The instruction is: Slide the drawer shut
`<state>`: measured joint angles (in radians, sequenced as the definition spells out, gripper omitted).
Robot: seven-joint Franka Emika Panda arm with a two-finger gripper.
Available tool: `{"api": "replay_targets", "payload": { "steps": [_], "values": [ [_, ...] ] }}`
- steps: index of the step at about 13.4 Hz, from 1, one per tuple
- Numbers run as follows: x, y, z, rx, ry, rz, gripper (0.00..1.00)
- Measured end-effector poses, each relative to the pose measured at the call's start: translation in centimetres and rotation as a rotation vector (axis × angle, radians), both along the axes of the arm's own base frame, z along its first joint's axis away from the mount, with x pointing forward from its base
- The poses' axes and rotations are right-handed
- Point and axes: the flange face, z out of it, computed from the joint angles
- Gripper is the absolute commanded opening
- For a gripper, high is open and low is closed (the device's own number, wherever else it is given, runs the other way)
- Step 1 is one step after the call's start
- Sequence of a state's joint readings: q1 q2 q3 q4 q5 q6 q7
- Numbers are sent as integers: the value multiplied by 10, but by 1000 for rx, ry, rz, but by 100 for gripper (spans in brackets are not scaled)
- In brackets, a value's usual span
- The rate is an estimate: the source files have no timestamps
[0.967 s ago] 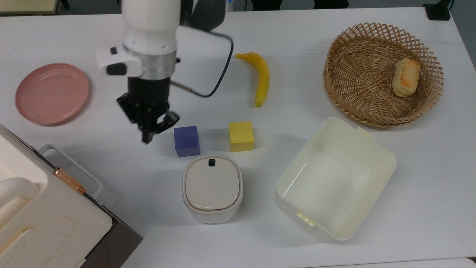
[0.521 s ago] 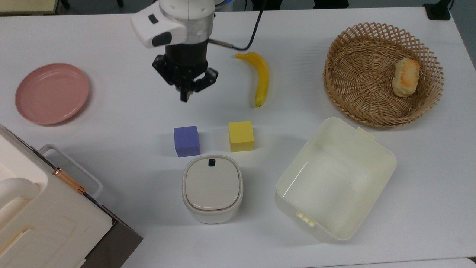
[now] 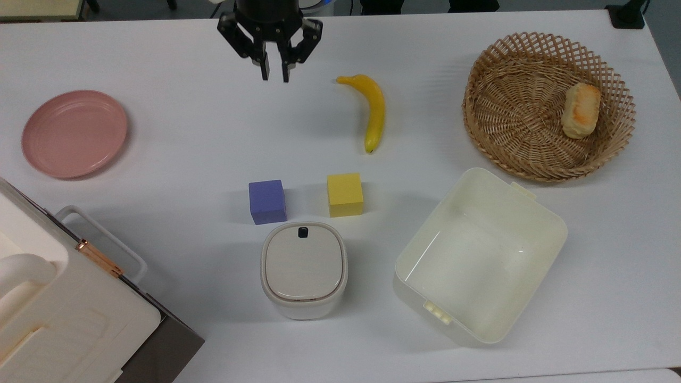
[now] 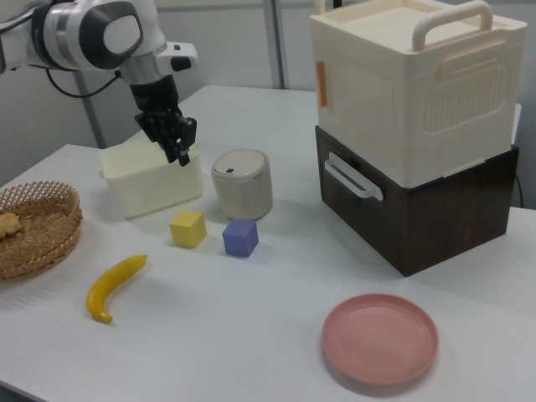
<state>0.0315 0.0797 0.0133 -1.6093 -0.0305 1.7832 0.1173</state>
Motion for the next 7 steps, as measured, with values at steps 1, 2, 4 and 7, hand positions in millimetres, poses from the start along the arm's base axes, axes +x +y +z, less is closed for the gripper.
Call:
{"api": "replay_targets", "payload": {
  "steps": [1, 2, 4, 7],
  "values": [
    [-5, 1, -1, -1, 17, 12, 100],
    [-6, 1, -2, -2, 21, 17, 100],
    [-7, 6, -3, -2, 29, 28, 100],
    [-13, 25, -6, -7, 67, 61, 100]
  ]
}}
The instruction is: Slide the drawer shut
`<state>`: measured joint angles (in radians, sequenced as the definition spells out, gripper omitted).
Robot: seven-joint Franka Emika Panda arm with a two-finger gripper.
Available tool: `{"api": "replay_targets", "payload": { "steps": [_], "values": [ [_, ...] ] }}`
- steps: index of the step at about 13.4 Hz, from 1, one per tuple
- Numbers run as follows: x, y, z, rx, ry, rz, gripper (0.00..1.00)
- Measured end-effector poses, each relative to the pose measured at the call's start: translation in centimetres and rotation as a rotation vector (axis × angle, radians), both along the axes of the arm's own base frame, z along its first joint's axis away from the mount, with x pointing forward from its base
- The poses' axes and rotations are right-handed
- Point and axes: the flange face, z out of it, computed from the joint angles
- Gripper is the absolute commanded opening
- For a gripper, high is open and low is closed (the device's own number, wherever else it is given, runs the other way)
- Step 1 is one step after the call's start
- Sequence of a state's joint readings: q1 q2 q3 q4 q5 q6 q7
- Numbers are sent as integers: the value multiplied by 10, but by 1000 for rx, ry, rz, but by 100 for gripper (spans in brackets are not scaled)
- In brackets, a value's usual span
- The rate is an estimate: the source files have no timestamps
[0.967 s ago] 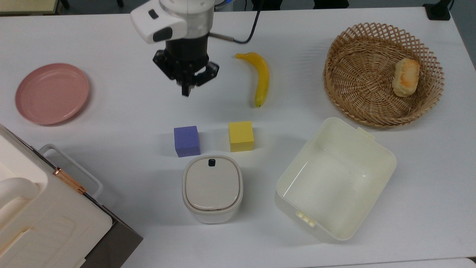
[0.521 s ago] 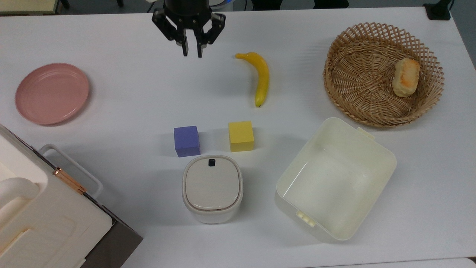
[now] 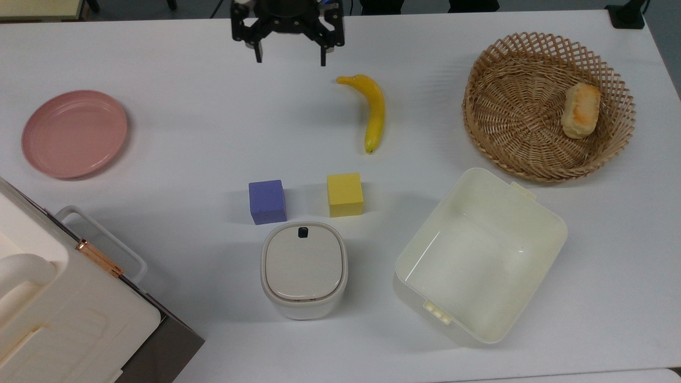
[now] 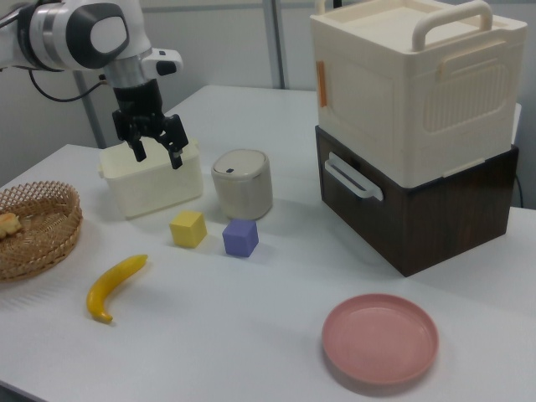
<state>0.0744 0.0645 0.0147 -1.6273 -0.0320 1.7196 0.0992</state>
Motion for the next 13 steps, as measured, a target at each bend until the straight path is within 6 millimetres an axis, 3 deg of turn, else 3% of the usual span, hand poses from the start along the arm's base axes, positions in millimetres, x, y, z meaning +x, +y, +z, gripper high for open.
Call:
{"api": "replay_targets", "payload": {
  "steps": [3, 8, 13],
  "values": [
    [-4, 5, 3, -2, 7, 9, 100],
    [-14, -12, 21, -3, -3, -19, 100],
    [-19, -12, 18, -6, 36, -18, 100]
  ]
}}
